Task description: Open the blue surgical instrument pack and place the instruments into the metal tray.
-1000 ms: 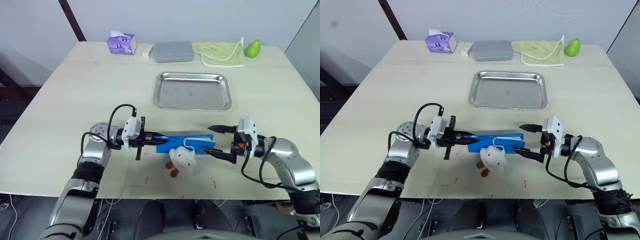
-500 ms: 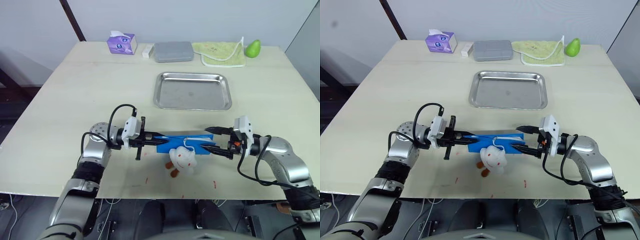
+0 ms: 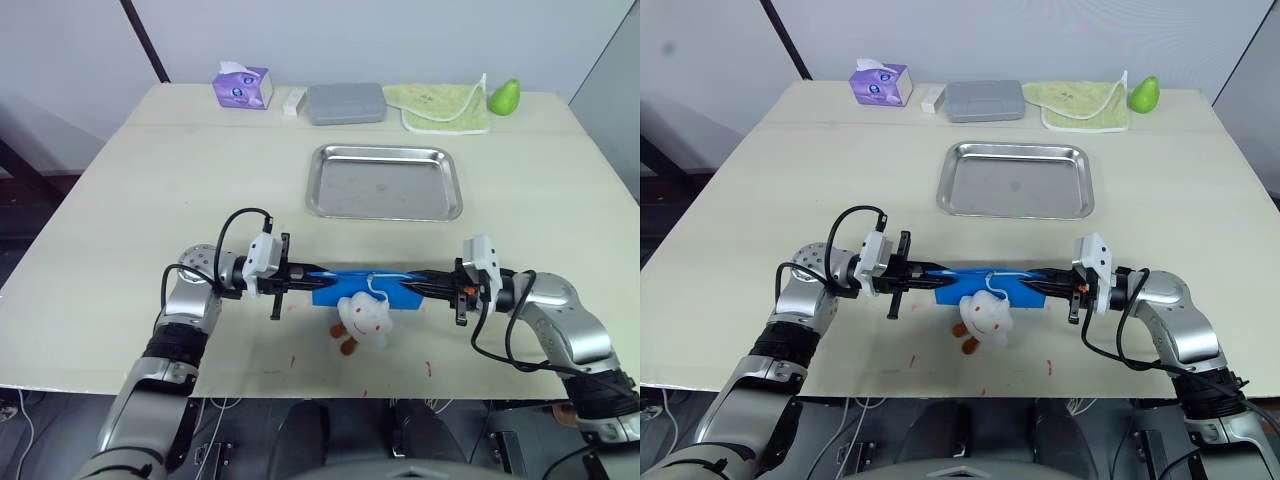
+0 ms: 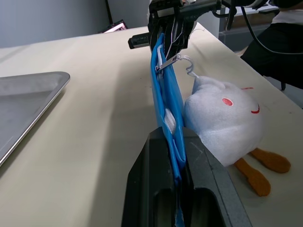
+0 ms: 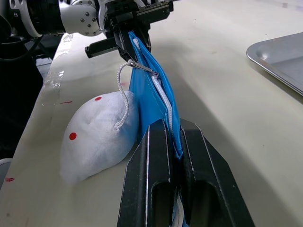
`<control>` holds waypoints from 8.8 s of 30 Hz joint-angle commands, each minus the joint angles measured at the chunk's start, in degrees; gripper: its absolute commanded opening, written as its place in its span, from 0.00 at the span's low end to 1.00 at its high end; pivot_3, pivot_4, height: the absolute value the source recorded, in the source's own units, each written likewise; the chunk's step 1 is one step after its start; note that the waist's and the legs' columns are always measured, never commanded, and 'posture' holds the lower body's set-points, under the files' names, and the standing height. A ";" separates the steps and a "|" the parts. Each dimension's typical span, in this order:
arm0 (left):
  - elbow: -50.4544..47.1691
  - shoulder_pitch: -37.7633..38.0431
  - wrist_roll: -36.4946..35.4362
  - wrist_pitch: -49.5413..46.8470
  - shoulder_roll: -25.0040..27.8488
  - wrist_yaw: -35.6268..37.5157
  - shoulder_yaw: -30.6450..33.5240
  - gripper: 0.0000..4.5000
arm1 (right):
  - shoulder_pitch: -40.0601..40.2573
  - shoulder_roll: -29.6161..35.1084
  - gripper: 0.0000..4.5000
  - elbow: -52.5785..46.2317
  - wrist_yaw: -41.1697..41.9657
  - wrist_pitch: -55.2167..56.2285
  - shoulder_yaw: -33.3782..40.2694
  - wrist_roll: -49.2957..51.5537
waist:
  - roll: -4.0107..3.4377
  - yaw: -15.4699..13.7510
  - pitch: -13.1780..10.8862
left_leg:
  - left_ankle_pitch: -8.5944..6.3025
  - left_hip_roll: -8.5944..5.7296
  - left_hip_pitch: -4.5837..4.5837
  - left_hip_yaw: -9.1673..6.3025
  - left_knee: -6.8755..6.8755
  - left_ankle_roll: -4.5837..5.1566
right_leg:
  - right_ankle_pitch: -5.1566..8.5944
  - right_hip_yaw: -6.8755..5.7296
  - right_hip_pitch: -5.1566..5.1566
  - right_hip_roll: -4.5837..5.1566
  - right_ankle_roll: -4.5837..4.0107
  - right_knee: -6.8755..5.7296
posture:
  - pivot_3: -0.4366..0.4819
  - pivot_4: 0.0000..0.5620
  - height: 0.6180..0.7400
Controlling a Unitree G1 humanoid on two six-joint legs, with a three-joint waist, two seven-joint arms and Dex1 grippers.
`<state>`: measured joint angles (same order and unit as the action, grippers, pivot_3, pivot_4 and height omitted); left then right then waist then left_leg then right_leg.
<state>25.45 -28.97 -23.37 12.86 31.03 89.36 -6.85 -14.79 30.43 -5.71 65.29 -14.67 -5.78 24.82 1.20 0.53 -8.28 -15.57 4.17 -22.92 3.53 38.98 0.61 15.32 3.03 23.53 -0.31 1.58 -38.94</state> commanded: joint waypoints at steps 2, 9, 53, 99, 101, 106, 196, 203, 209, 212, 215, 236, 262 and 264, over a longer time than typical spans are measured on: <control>-3.43 0.86 -3.13 -7.40 0.92 0.17 1.98 0.29 | -0.80 0.35 0.00 -0.44 0.29 0.71 0.13 -0.15 | 0.00 0.04 0.00 | 0.00 0.00 0.00 0.00 0.00 0.00 | 0.00 0.00 0.00 0.00 0.00 0.00 | 0.48 0.27 0.97; -9.04 5.13 -8.93 -19.62 7.76 0.71 7.54 0.99 | -1.47 0.98 0.00 0.44 0.98 0.90 0.68 -0.32 | -0.02 0.11 -0.03 | 0.00 0.02 -0.02 0.00 -0.01 0.00 | 0.00 0.00 0.05 0.00 0.00 -0.01 | 0.48 0.27 0.97; -28.77 9.05 8.34 -24.26 3.25 -16.11 -11.43 0.64 | -1.81 4.89 0.00 0.29 1.74 -0.35 1.25 0.59 | -0.18 -1.24 -0.17 | 0.00 -0.04 0.03 0.24 -0.08 0.00 | 0.00 0.17 0.10 0.10 0.01 0.00 | 0.48 0.27 0.97; -17.49 14.45 -6.85 -34.05 20.38 -9.73 15.09 0.00 | -1.77 5.83 0.00 -1.06 4.07 -5.04 6.46 9.22 | -0.20 -1.18 -0.22 | 0.00 0.01 0.02 0.25 -0.10 0.00 | 0.01 0.13 0.14 0.11 0.00 0.00 | 0.48 0.27 0.97; -16.96 14.81 -6.05 -33.16 20.58 -9.51 14.79 0.00 | -1.95 5.59 0.00 -1.22 3.72 -6.16 7.46 10.42 | -0.19 -1.19 -0.22 | 0.00 0.01 0.02 0.26 -0.10 0.00 | 0.01 0.13 0.14 0.12 0.00 0.00 | 0.48 0.27 0.97; -16.17 14.97 -4.68 -31.67 20.09 -9.76 14.26 0.00 | -1.74 5.74 0.00 -3.37 3.45 -11.24 10.12 15.53 | -0.20 -1.20 -0.22 | 0.00 0.01 0.02 0.26 -0.10 0.00 | 0.01 0.14 0.15 0.12 0.00 0.00 | 0.48 0.27 0.97; -13.36 2.26 -7.54 -33.73 16.25 -3.74 12.33 0.89 | -1.23 3.24 0.00 1.48 5.66 -1.59 2.88 3.52 | -0.17 -0.13 -0.25 | -0.01 0.01 -0.06 0.35 -0.11 0.01 | 0.00 0.19 0.28 0.10 0.02 -0.06 | 0.48 0.27 0.97; -5.50 -4.49 -2.71 -27.04 10.49 -1.24 6.71 0.68 | -1.01 3.26 0.00 1.59 6.16 -1.23 2.24 2.69 | -0.16 -0.05 -0.24 | -0.01 0.01 -0.06 0.35 -0.11 0.00 | -0.01 0.21 0.28 0.06 0.02 -0.05 | 0.48 0.27 0.97; 3.97 -10.78 2.60 -18.70 4.95 1.00 2.50 0.68 | -2.02 2.72 0.00 2.29 5.68 -0.87 1.73 2.13 | -0.16 0.13 -0.24 | -0.01 0.01 -0.06 0.35 -0.10 0.00 | -0.01 0.24 0.28 0.02 0.02 -0.05 | 0.48 0.27 0.97; 6.71 -12.21 3.73 -16.29 3.74 1.79 1.99 0.68 | -2.36 2.46 0.00 2.48 5.53 -0.74 1.57 1.99 | -0.16 0.32 -0.24 | -0.01 0.01 -0.06 0.35 -0.10 0.01 | -0.01 0.27 0.28 0.01 0.02 -0.05 | 0.48 0.27 0.97; 7.54 -12.90 3.88 -15.82 2.91 2.62 1.68 0.68 | -2.44 2.27 0.00 2.54 5.41 -0.56 1.43 1.80 | -0.16 0.35 -0.24 | -0.01 0.02 -0.05 0.32 -0.10 0.01 | -0.01 0.29 0.29 -0.03 0.01 -0.06 | 0.48 0.27 0.97; 8.09 -12.05 6.10 -10.77 0.50 3.08 -1.52 0.68 | -2.59 2.50 0.00 1.97 5.56 -0.90 1.22 1.88 | -0.16 0.26 -0.24 | -0.01 0.02 -0.05 0.34 -0.10 0.01 | -0.01 0.29 0.28 -0.02 0.02 -0.06 | 0.48 0.27 0.97; -6.36 -0.62 4.27 -11.75 3.94 -1.68 -1.61 0.00 | -4.95 4.59 0.31 1.16 6.38 -6.06 0.44 2.29 | -0.17 -0.04 -0.24 | -0.01 0.02 -0.05 0.36 -0.08 0.01 | -0.01 0.30 0.27 0.03 0.02 -0.06 | 0.48 0.27 0.97; -6.05 -0.75 4.67 -11.19 3.76 -2.05 -1.69 0.00 | -4.54 4.89 0.53 -0.14 4.27 -5.82 1.69 1.82 | -0.17 0.01 -0.24 | -0.01 0.02 -0.05 0.36 -0.08 0.01 | -0.01 0.30 0.28 0.02 0.02 -0.06 | 0.48 0.27 0.97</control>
<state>20.09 -30.10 -19.29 0.70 34.89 87.52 -9.05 -19.40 34.59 -2.75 70.90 -20.88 -5.97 26.64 1.03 0.54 -8.52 -15.58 4.19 -22.97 3.89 38.90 0.61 15.31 3.33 23.81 -0.28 1.60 -39.00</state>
